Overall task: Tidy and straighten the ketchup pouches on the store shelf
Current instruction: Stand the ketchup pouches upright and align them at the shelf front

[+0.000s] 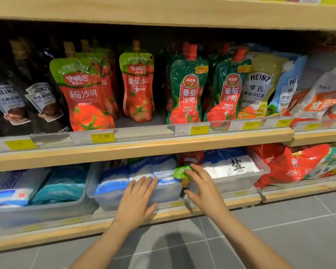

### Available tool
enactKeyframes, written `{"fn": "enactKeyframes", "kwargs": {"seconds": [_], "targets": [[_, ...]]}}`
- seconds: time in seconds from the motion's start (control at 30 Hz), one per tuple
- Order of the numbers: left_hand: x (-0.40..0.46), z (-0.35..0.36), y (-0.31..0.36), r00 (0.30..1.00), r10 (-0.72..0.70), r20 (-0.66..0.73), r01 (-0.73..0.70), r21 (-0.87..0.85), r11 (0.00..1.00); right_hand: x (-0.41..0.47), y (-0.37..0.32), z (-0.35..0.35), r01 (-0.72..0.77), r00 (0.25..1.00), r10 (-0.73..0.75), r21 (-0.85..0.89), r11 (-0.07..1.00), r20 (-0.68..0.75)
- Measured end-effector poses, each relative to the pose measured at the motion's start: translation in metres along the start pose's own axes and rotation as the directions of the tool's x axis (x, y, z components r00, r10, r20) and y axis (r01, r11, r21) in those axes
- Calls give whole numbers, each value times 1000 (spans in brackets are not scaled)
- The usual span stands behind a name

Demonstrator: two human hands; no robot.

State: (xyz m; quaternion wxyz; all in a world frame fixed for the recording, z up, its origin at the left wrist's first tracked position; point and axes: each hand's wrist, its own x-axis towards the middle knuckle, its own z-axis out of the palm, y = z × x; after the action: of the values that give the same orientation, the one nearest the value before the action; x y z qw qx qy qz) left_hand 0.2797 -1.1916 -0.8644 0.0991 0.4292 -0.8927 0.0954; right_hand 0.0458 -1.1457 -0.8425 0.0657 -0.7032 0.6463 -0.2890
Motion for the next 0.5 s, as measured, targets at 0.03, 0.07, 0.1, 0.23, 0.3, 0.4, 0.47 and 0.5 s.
{"fn": "enactKeyframes", "kwargs": {"seconds": [0.03, 0.07, 0.1, 0.23, 0.3, 0.4, 0.47, 0.5], "targets": [[0, 1, 0, 1000, 6, -15, -5, 4, 1000, 5, -2, 3, 5, 1000, -4, -40, 999, 14], [1, 2, 0, 999, 10, -30, -9, 7, 1000, 9, -3, 7, 0, 1000, 2, -73, 997, 30], [1, 3, 0, 999, 11, -43, -11, 8, 1000, 11, -5, 11, -9, 999, 13, -98, 995, 42], [0, 4, 0, 1000, 3, -30, -3, 10, 1000, 12, -6, 19, -24, 999, 27, -105, 994, 32], [0, 1, 0, 1000, 5, -18, -5, -6, 1000, 10, -5, 17, 1, 999, 3, -102, 995, 43], [-2, -5, -1, 1000, 11, 3, -11, -22, 1000, 3, -6, 3, 26, 999, -25, -43, 999, 28], [-4, -10, -1, 999, 13, 43, -12, -26, 1000, -8, -10, -9, 53, 998, -52, -14, 998, 40], [-4, -13, -1, 998, 15, 61, -12, -45, 999, -13, -11, -15, 59, 997, -59, 10, 998, 47]]}}
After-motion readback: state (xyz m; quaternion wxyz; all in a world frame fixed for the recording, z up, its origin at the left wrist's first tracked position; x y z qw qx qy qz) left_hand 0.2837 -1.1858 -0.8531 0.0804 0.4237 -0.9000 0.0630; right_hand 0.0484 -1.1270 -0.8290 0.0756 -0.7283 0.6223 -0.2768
